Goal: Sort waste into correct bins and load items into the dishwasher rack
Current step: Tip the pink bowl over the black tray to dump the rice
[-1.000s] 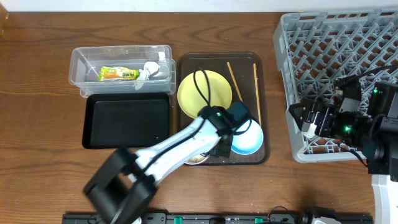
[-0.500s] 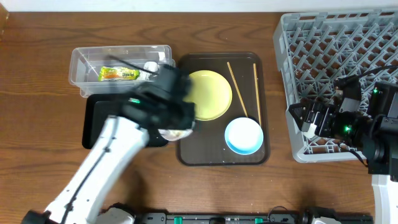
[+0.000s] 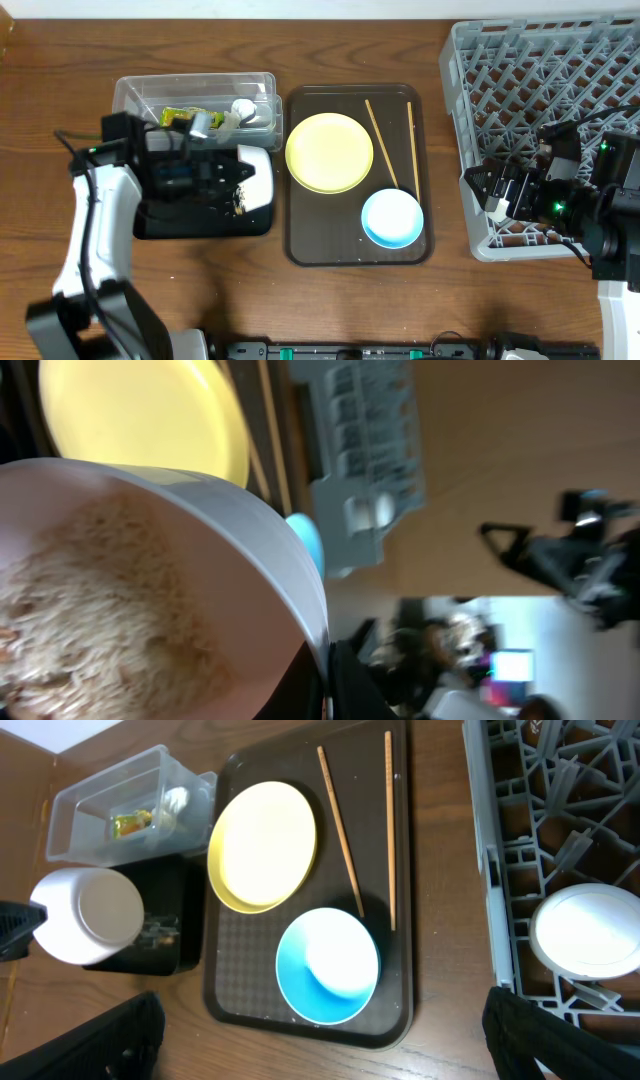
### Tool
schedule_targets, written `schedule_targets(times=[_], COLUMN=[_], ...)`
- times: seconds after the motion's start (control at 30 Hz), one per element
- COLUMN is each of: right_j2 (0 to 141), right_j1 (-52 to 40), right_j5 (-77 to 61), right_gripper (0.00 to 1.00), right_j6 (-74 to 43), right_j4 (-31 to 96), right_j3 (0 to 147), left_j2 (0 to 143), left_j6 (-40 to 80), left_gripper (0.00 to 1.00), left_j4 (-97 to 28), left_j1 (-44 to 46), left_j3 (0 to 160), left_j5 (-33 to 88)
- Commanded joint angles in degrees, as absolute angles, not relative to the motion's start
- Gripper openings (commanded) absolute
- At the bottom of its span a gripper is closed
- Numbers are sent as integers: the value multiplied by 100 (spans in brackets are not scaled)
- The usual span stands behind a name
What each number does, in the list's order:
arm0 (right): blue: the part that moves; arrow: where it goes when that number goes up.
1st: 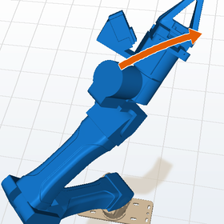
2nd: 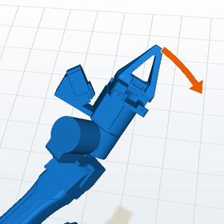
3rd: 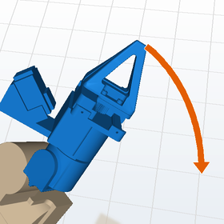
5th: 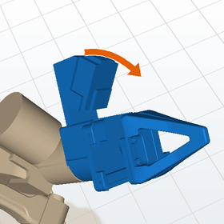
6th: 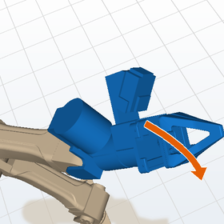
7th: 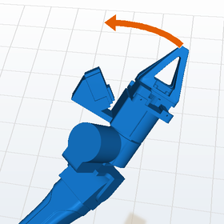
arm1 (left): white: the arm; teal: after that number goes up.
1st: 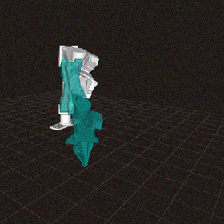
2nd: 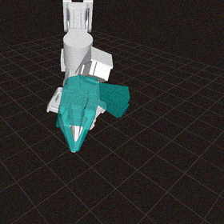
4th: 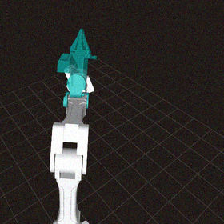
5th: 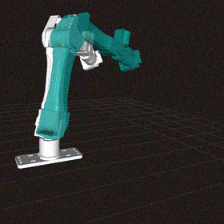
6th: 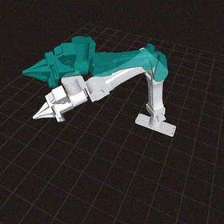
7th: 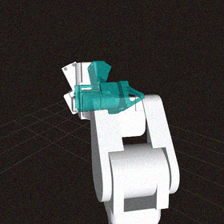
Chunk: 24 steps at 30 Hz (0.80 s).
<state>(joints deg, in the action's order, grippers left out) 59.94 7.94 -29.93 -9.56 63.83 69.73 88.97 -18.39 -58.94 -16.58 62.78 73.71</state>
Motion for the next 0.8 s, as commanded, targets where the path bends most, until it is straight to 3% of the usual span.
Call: schedule_targets(times=[0.0, 0.23, 0.77], right_j2=[5990, 5990, 5990], right_j1=[716, 716, 716], right_j5=[-2978, -2978, -2980], right_gripper=[99, 99, 99], right_j6=[-871, -869, -871], right_j4=[6390, 6396, 6425], right_j3=[7026, 7026, 7026], left_j2=[9282, 9810, 9959], left_j6=[-2659, -2637, -2622], left_gripper=[6, 6, 6], left_j4=[-5881, -5909, -5701], left_j1=[-1986, -2309, -2362], left_j3=[6156, 6130, 5981], left_j5=[8624, 9015, 8405])
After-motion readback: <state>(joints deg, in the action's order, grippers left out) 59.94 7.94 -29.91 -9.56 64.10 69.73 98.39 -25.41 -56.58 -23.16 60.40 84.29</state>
